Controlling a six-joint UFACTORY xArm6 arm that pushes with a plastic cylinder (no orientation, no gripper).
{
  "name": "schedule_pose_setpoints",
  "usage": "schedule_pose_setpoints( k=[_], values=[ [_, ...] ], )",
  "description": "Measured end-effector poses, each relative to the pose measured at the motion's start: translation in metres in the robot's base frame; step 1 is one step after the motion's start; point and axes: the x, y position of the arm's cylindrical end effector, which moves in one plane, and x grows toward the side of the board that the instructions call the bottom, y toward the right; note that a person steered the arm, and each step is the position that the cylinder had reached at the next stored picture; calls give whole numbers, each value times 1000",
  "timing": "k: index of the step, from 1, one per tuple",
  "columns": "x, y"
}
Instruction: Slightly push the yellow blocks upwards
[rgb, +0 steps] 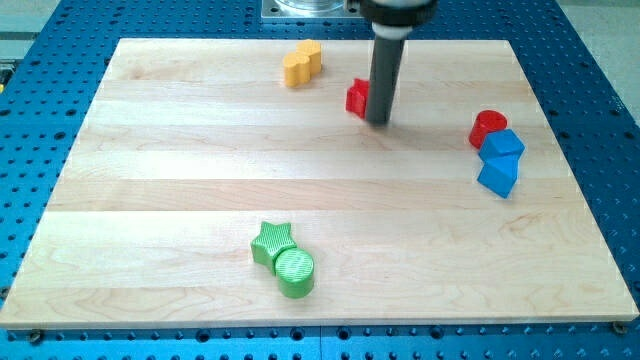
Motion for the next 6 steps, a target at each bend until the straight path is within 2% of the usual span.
schedule_pose_setpoints(
  k=[1, 2, 3, 4, 5, 6],
  values=[
    [-25, 0],
    [30, -37],
    [-31, -16],
    [-54, 10],
    [1, -83],
    [-25, -160]
  ],
)
